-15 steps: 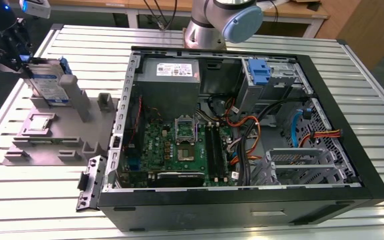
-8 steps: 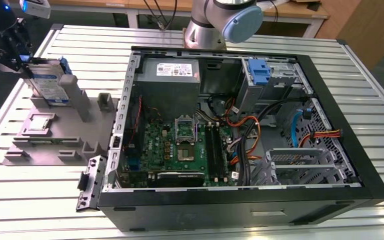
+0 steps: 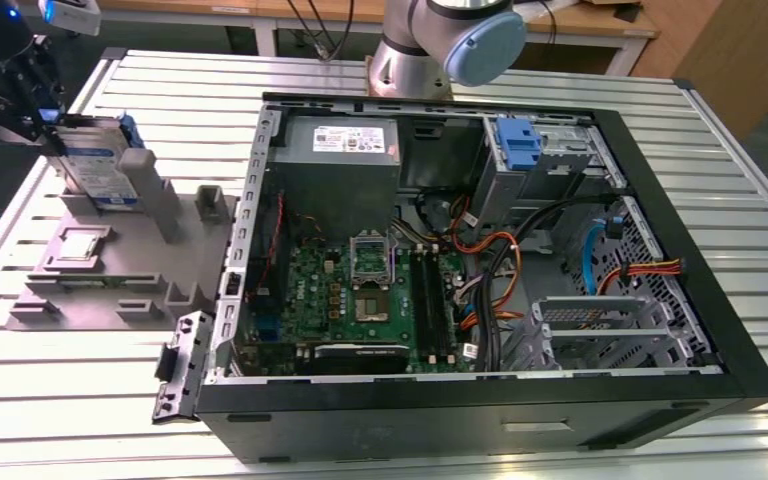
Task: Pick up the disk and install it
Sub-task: 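Pick up the disk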
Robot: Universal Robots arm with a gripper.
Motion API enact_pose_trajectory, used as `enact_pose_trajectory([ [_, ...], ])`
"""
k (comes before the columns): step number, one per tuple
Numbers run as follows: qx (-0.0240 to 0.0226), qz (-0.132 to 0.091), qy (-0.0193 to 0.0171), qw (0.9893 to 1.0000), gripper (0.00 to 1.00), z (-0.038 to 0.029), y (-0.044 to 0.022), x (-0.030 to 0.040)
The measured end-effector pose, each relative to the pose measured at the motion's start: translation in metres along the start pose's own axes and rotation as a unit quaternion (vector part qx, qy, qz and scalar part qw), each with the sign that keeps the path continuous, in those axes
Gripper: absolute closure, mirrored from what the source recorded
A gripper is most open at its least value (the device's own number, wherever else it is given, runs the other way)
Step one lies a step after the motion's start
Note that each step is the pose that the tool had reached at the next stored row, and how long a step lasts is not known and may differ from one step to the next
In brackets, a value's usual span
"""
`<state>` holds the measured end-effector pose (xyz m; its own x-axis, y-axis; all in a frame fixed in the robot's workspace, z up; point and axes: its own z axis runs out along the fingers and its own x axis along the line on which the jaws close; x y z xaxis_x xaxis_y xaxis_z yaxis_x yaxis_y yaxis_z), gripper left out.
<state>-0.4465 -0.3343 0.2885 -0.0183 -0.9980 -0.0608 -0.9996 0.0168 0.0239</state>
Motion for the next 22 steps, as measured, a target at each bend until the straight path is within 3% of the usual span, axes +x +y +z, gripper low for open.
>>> enact_pose_trajectory([
  [17,-0.0002,0.000,0.0001,1.0000,0.63,0.0004,0.0000,0.0000],
  [20,-0.0001,0.000,0.0001,1.0000,0.62,0.0004,0.0000,0.0000],
  [21,-0.0002,0.000,0.0001,1.0000,0.55,0.0004,0.0001,0.0000],
  [22,-0.0001,0.000,0.0001,1.0000,0.55,0.0005,0.0001,0.0000],
])
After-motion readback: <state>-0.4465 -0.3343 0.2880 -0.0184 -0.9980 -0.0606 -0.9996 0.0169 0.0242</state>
